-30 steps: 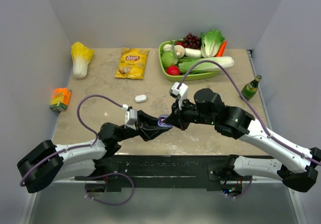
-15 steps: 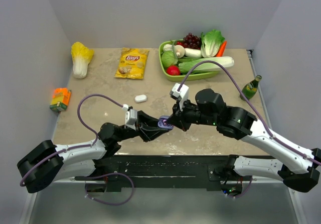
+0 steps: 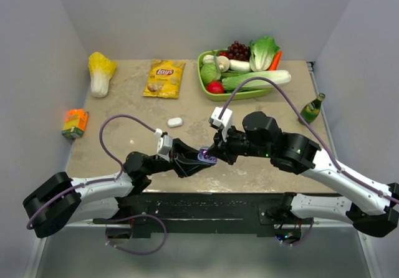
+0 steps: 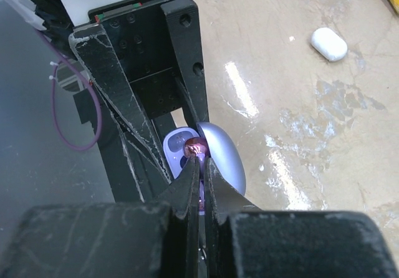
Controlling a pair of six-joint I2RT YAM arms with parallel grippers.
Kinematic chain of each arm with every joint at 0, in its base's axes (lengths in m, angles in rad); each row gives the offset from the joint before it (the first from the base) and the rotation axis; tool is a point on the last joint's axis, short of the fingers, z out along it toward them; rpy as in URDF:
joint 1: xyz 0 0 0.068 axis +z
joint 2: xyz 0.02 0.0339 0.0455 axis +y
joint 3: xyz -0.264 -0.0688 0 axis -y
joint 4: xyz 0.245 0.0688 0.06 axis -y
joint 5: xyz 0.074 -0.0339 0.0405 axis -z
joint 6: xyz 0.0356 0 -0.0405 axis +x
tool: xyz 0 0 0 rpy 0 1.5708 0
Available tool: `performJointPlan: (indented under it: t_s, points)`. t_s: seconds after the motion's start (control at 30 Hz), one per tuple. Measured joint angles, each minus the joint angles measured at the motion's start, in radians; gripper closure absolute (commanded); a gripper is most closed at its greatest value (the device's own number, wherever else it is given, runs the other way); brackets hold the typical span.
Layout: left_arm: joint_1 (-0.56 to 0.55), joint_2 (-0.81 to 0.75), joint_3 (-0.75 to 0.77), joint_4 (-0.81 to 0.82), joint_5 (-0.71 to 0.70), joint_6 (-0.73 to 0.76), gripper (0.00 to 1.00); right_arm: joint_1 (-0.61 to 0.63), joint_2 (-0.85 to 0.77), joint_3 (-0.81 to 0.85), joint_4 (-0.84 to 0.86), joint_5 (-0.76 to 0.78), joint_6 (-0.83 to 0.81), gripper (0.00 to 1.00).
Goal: Insert the wireless bluetooth earbuds into the charging case
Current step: Place the earbud in the charging case.
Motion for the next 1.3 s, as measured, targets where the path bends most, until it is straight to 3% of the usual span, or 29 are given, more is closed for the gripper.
performJointPlan:
  t_s: [0.8,0.93,1.3]
  points:
    - [-0.001,0.004,0.016,0.006,0.055,-0.043,1.0,0.086,0.03,0.034,-0.041,0.027,-0.088,1.0]
    - [-0.001,0.004,0.016,0.002,0.057,-0.043,1.0,0.088,0.043,0.044,-0.049,0.037,-0.091,0.87]
    - [-0.001,0.005,0.016,0.006,0.054,-0.043,1.0,0.093,0.046,0.045,-0.051,0.072,-0.079,0.73]
